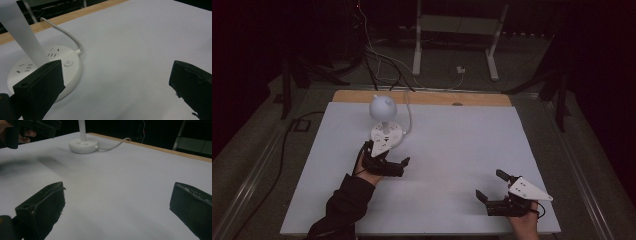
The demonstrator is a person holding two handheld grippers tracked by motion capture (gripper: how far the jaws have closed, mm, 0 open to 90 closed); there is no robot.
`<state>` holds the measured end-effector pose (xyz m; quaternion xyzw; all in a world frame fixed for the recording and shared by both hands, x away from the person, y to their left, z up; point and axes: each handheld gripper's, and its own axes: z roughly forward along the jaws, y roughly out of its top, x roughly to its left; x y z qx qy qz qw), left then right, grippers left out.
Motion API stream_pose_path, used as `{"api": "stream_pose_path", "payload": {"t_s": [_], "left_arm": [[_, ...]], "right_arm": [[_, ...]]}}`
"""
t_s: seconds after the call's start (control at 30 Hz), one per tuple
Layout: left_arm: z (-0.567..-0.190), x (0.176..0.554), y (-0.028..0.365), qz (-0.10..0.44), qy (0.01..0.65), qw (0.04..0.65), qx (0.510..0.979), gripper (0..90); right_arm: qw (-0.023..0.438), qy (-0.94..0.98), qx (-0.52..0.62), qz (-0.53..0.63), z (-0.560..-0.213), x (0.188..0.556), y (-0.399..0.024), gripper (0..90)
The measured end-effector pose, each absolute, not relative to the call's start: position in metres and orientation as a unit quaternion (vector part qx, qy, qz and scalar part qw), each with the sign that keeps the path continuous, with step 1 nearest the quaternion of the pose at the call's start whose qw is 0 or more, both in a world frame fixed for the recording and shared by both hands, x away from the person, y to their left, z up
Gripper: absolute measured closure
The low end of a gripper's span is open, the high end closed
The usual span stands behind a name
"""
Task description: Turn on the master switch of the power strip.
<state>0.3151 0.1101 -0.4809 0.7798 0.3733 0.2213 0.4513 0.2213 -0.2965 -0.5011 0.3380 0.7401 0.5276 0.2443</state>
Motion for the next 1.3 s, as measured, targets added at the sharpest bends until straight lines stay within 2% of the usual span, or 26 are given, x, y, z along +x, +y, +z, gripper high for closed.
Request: {"api": "stream_pose_path", "payload": {"t_s": [0.63,0.87,1.13,1.3], "left_arm": [[-0.482,0.337,0.1,0.251,0.413,0.433,0.761,0.2],[-0.485,0.343,0.095,0.28,0.426,0.422,0.75,0.2],[-0.489,0.353,0.094,0.262,0.445,0.412,0.751,0.2],[-0.491,0.357,0.094,0.266,0.443,0.408,0.753,8.9]], "right_arm": [[0.244,0.739,0.337,0.53,-0.501,0.221,-0.297,0.0],[0.242,0.739,0.338,0.53,-0.501,0.221,-0.297,0.0],[0.24,0.738,0.339,0.532,-0.501,0.221,-0.298,0.0],[0.238,0.738,0.337,0.533,-0.501,0.221,-0.297,0.0]]}}
